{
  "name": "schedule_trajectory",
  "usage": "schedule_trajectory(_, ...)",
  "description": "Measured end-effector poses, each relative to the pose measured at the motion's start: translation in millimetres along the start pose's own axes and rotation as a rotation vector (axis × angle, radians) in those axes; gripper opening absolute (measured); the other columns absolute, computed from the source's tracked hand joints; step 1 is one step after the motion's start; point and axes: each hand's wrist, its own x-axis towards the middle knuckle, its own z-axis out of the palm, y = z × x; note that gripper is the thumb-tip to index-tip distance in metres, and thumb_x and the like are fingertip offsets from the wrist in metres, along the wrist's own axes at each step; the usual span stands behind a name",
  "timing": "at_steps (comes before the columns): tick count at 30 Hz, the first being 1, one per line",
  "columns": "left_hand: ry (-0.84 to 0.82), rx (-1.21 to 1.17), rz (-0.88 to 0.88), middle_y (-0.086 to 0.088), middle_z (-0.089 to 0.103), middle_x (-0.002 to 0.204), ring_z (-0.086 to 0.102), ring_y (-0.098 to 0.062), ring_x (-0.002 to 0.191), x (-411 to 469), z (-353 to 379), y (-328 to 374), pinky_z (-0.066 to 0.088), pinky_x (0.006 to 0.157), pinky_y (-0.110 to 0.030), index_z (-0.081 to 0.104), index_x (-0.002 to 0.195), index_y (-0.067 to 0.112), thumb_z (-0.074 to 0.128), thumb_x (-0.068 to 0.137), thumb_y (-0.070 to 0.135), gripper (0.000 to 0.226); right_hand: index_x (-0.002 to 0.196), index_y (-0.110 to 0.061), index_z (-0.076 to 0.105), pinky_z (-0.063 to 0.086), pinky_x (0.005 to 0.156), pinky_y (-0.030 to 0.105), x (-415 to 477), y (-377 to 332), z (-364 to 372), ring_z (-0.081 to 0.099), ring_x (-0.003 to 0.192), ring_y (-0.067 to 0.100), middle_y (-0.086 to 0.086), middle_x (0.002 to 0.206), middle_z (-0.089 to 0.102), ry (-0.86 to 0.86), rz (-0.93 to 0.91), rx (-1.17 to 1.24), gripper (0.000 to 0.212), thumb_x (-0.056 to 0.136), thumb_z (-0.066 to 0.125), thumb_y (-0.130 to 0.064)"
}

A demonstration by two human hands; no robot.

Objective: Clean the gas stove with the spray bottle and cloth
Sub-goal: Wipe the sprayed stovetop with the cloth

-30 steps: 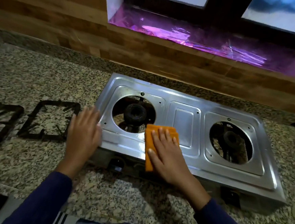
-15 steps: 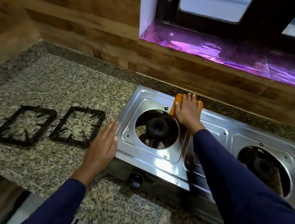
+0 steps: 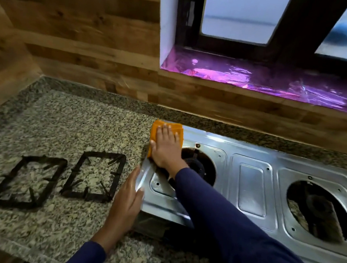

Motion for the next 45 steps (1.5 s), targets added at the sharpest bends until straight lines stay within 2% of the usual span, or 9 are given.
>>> schedule_trajectory(5, 0.119, -0.493, -0.195, 0.016, 0.025, 0.158, 0.025, 0.007, 0.142, 4.8, -9.2, 0.0, 0.024, 0.114, -0.028, 0.022, 0.15, 0.039, 0.031, 0.076, 0.088, 0.089, 0.157, -0.012, 0.014, -0.001, 0.121, 0.043, -69.9, -15.7, 9.4, 0.003, 0.152, 0.025, 0.01, 0.165, 0.005, -0.04, -0.193, 0.068, 0.063, 0.102, 0.02, -0.044)
schedule_trajectory(9, 0.079, -0.642, -0.291, 0.011, 0.032, 0.155, 0.03, -0.005, 0.142, 24.4, -29.4, 0.5, 0.024, 0.116, -0.039, 0.031, 0.149, 0.032, 0.031, 0.057, 0.101, 0.115, 0.153, -0.014, 0.03, 0.013, 0.12, 0.041, -142.5, -19.0, 28.1, 0.025, 0.148, 0.026, 0.009, 0.16, 0.028, -0.007, -0.409, 0.03, 0.058, 0.102, 0.024, -0.041)
schedule_trajectory(15, -0.216, -0.543, -0.303, 0.015, 0.035, 0.151, 0.029, -0.008, 0.144, 35.4, -39.6, 23.6, 0.018, 0.12, -0.038, 0.03, 0.147, 0.033, 0.018, 0.062, 0.097, 0.106, 0.156, -0.024, 0.024, 0.004, 0.121, 0.034, -202.2, 0.2, 25.8, 0.013, 0.151, 0.016, -0.002, 0.163, 0.018, -0.037, -0.391, 0.062, 0.055, 0.104, 0.03, -0.041)
schedule_trajectory(21, -0.316, -0.478, -0.293, 0.02, 0.026, 0.152, 0.021, -0.008, 0.147, 29.5, -43.6, 18.5, 0.013, 0.123, -0.044, 0.022, 0.153, 0.032, 0.023, 0.047, 0.106, 0.13, 0.147, -0.015, 0.045, 0.028, 0.116, 0.038, -228.4, 38.4, 20.7, 0.041, 0.14, 0.028, 0.009, 0.153, 0.04, 0.187, 0.106, -0.011, 0.06, 0.098, 0.031, -0.048)
schedule_trajectory(26, -0.398, -0.415, -0.283, 0.015, 0.013, 0.16, 0.011, -0.007, 0.148, 35.3, -49.6, 17.5, 0.006, 0.123, -0.039, 0.017, 0.155, 0.029, 0.018, 0.04, 0.108, 0.139, 0.149, -0.013, 0.04, 0.02, 0.119, 0.039, -230.0, 19.9, 24.9, 0.034, 0.145, 0.027, 0.009, 0.156, 0.035, 0.218, 0.28, -0.048, 0.064, 0.097, 0.025, -0.046)
schedule_trajectory(33, -0.36, -0.425, -0.274, 0.004, 0.034, 0.155, 0.025, -0.017, 0.146, 50.3, -63.7, 21.3, 0.014, 0.115, -0.036, 0.029, 0.153, 0.021, -0.006, 0.074, 0.082, 0.106, 0.153, -0.008, 0.028, 0.011, 0.121, 0.045, -145.3, -72.5, 44.1, 0.022, 0.149, 0.03, 0.015, 0.16, 0.024, 0.176, 0.073, -0.008, 0.066, 0.099, 0.026, -0.046)
schedule_trajectory(36, -0.311, -0.424, -0.257, 0.005, 0.036, 0.152, 0.029, -0.015, 0.143, 57.3, -71.7, 21.2, 0.016, 0.113, -0.036, 0.032, 0.152, 0.02, 0.009, 0.046, 0.105, 0.137, 0.156, -0.009, 0.015, 0.003, 0.123, 0.043, -129.3, -84.2, 41.6, 0.007, 0.152, 0.028, 0.013, 0.164, 0.01, 0.086, 0.052, -0.036, 0.066, 0.102, 0.027, -0.043)
schedule_trajectory(41, -0.334, -0.325, -0.174, 0.006, 0.033, 0.157, 0.026, -0.015, 0.145, 57.9, -61.4, 20.1, 0.018, 0.116, -0.037, 0.037, 0.147, 0.034, 0.01, 0.044, 0.107, 0.129, 0.151, -0.013, 0.036, 0.021, 0.119, 0.044, -170.5, -60.9, 43.7, 0.031, 0.146, 0.027, 0.01, 0.158, 0.033, 0.111, -0.106, -0.034, 0.059, 0.099, 0.028, -0.041)
schedule_trajectory(45, -0.408, -0.221, -0.096, 0.01, 0.025, 0.16, 0.023, -0.012, 0.147, 44.2, -38.9, 12.1, 0.02, 0.12, -0.043, 0.031, 0.147, 0.041, 0.009, 0.059, 0.101, 0.109, 0.142, -0.017, 0.051, 0.028, 0.115, 0.041, -237.4, -12.1, 44.6, 0.045, 0.138, 0.022, 0.004, 0.149, 0.048, 0.29, 0.011, -0.034, 0.051, 0.095, 0.046, -0.037)
